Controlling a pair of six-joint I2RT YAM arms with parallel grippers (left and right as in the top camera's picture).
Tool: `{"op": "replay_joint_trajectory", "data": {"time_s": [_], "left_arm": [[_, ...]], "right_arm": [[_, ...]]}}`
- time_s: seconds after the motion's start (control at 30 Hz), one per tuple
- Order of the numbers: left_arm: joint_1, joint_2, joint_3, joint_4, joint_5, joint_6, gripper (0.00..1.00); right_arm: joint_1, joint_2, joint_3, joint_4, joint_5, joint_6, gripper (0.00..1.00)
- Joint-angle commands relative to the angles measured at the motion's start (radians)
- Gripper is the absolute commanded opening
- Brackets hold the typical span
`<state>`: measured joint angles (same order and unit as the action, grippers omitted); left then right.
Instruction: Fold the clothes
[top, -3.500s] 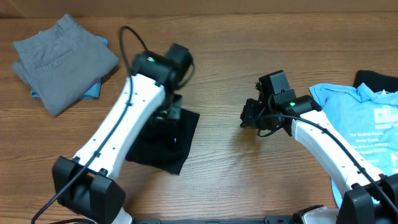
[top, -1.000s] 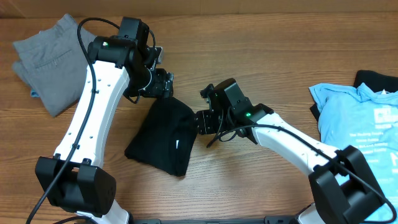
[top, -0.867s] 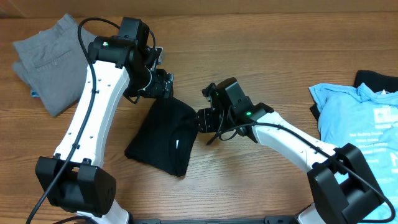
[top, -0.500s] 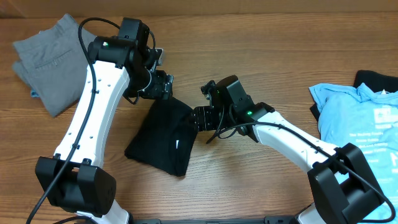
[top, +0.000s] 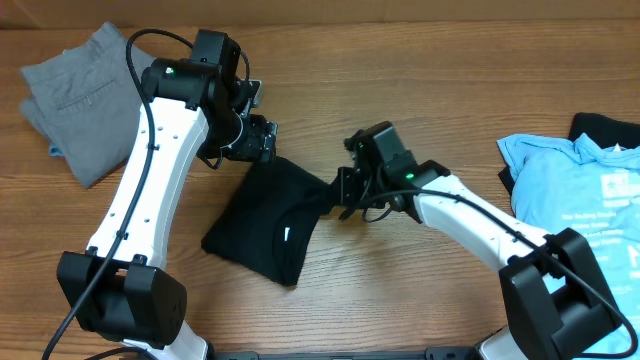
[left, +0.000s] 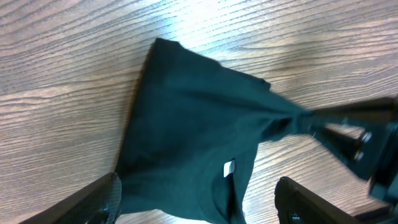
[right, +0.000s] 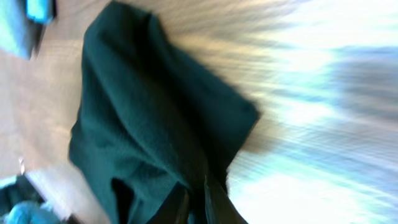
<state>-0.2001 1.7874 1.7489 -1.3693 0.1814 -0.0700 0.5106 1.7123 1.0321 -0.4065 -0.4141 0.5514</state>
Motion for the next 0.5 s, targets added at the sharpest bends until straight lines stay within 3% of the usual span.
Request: {"op": "replay_joint_trajectory", "data": {"time_s": [0.0,0.03,0.1,0.13,0.23,0.33,0.43,0.47], "left_arm": [[0.005,0.004,-0.008,-0.009,-0.014,0.026,0.82],[0.005,0.004,-0.008,-0.011,-0.014,0.026,0.82],[0.005,0.004,-0.008,-0.018,-0.026,0.026,0.83],[0.005,0.004,-0.008,-0.021,-0.033,0.026,0.83],[0.005,0.004,-0.012,-0.038,-0.035,0.026,0.84],[0.005,0.004,-0.018,-0.062,-0.035,0.026,0.85],[0.005,0.004,-0.040,-0.080,-0.031,0.026,0.84],[0.005,0.004,-0.064,-0.079,-0.024,0.026,0.83]], "right_arm": [[-0.037,0.002,0.003,0.021,0.060,-0.012,0.18],[-0.042,0.002,0.003,0.031,0.064,-0.026,0.27],[-0.048,0.002,0.003,0.038,0.094,-0.032,0.58],[-0.052,0.002,0.003,0.034,0.104,-0.032,0.60],[-0.067,-0.002,0.003,0.017,0.066,-0.032,0.57],[-0.072,-0.018,0.003,0.014,-0.118,-0.066,0.41],[-0.070,-0.041,0.003,0.008,-0.288,-0.065,0.35],[-0.066,-0.052,0.003,-0.005,-0.335,-0.058,0.21]]}}
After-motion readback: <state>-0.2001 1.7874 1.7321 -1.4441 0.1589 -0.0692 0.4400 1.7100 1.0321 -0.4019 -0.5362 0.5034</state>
